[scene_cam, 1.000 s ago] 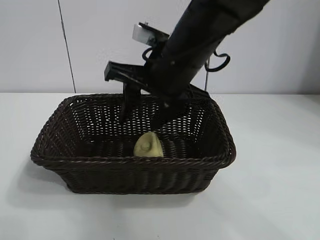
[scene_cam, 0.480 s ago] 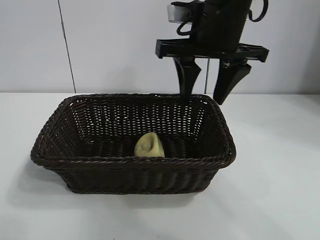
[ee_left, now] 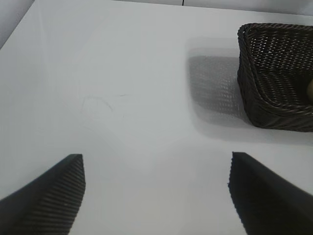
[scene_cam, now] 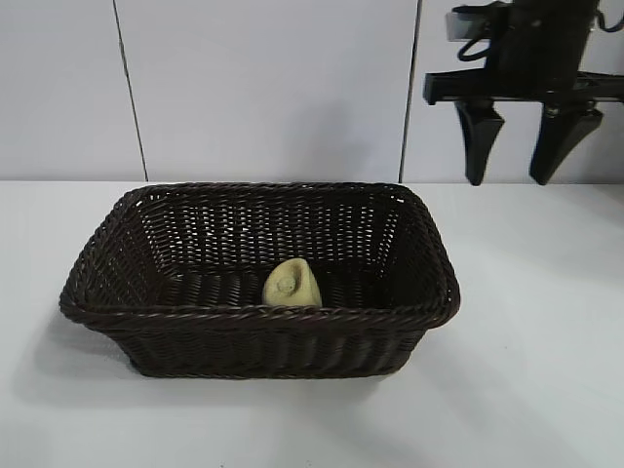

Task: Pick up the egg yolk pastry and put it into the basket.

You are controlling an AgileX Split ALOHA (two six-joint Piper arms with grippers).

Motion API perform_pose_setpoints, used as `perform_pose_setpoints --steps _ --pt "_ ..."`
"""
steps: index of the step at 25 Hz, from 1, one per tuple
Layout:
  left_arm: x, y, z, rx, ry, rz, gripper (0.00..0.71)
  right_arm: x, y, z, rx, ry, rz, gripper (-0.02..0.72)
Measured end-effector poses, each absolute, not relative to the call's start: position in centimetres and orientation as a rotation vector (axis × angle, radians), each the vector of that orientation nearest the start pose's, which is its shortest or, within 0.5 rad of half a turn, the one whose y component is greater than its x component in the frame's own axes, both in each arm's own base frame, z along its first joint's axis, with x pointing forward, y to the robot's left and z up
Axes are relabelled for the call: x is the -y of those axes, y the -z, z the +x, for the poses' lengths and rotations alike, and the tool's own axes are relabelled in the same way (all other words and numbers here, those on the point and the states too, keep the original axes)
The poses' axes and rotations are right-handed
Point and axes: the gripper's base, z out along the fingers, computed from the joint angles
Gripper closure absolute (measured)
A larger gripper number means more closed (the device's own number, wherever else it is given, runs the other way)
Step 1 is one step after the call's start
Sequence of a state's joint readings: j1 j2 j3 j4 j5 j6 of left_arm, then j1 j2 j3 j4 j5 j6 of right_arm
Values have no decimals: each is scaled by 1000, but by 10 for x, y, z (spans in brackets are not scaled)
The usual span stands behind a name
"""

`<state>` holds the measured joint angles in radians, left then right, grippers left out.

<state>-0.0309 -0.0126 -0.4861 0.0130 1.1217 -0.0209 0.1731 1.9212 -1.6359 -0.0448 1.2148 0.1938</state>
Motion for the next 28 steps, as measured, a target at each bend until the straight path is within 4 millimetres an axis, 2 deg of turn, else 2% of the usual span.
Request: perform_pose_setpoints --steps 4,7,10,15,18,21,28 --pt "-1 -268 -8 -2107 15 9 123 -25 -257 397 -2976 41 152 259" --pt "-1 -268 -8 -2107 15 9 123 -5 -257 398 -2974 57 196 259" --pt "-1 -268 -8 -2107 15 9 123 0 -259 397 -2971 63 168 259" --pt "-1 -268 -8 -2107 15 9 123 -9 -279 385 -2931 15 108 259" --pt "-1 -268 -8 -2107 15 9 123 -16 -291 368 -2919 -23 83 259" --pt "-1 -268 -8 -2107 15 9 123 -15 -294 345 -2934 -21 72 259" --pt "-1 -268 -8 -2107 15 9 123 -12 -292 270 -2978 -13 22 259"
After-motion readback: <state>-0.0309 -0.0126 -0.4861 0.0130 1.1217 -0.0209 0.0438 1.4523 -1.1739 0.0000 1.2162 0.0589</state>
